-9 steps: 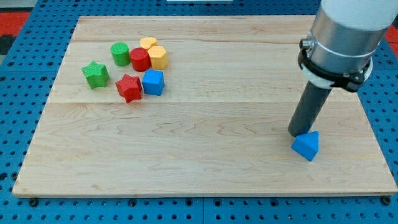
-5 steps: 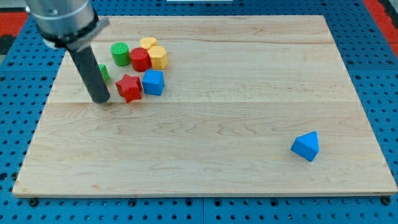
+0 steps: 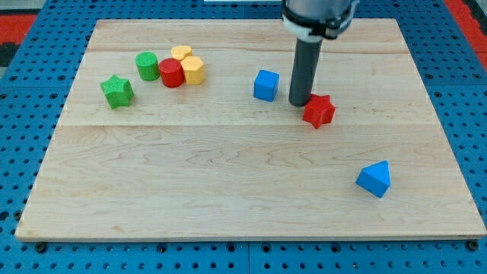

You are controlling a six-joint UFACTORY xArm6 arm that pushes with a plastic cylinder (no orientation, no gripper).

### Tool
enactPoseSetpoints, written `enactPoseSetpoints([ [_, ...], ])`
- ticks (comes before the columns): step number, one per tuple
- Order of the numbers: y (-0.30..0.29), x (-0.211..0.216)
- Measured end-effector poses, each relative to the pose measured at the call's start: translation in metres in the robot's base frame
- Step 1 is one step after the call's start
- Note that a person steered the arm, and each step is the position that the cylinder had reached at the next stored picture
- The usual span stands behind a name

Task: Slide red star near blue triangle

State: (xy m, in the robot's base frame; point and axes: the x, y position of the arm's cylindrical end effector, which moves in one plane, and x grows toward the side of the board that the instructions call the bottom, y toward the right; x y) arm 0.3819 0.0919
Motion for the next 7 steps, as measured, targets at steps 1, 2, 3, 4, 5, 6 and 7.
enactPoseSetpoints([
  [1,0.042,0.028],
  [2,0.046,0.061],
  [3,-0.022,0.016],
  [4,-0.070,0.047],
  [5,-0.004,0.093],
  [6,0.019,0.096],
  [7,0.045,0.096],
])
